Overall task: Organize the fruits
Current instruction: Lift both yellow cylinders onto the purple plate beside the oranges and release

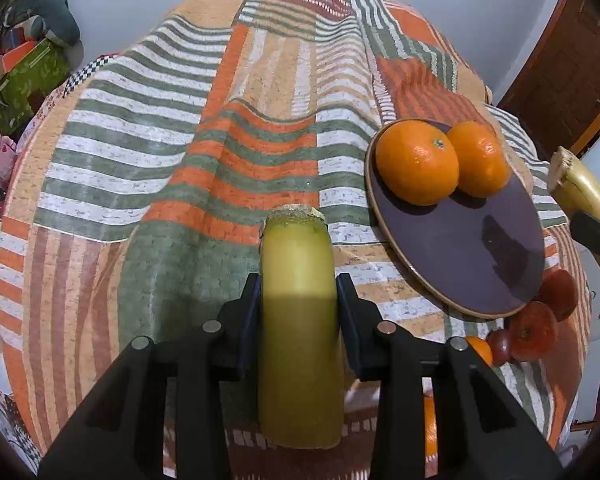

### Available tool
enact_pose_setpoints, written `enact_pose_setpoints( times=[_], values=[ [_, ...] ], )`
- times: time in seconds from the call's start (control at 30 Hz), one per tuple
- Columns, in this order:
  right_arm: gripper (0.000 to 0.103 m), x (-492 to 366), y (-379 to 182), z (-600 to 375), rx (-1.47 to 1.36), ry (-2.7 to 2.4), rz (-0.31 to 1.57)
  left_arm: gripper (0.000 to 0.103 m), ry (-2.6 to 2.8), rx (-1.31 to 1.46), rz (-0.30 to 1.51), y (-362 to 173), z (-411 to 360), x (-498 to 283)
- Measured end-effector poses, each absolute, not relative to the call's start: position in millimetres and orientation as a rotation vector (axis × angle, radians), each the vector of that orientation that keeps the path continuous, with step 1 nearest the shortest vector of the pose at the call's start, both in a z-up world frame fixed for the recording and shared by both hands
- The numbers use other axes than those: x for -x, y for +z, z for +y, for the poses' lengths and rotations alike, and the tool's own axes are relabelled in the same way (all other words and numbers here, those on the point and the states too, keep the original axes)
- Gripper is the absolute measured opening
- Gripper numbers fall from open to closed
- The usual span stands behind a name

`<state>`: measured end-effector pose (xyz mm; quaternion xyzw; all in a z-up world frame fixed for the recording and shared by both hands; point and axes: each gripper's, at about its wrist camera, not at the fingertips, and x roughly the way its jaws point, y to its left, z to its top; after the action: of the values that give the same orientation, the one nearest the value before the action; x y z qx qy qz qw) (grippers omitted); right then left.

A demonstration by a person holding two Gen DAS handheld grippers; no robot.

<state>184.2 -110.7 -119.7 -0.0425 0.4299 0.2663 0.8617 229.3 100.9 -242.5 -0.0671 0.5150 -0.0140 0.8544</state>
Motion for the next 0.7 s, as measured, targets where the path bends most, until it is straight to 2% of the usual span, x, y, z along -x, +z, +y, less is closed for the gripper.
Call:
enact_pose_setpoints(
  times=[0.33,0.7],
  values=[
    [0.035,-192,-107,-128,0.055,0.519,0.857,0.036,-0.087,0.105,0.987,-197,76,-218],
    [0.035,-209,-104,-149,0.01,0.474,0.832,0.036,-0.173,0.091,0.964,-180,39,-237]
  ],
)
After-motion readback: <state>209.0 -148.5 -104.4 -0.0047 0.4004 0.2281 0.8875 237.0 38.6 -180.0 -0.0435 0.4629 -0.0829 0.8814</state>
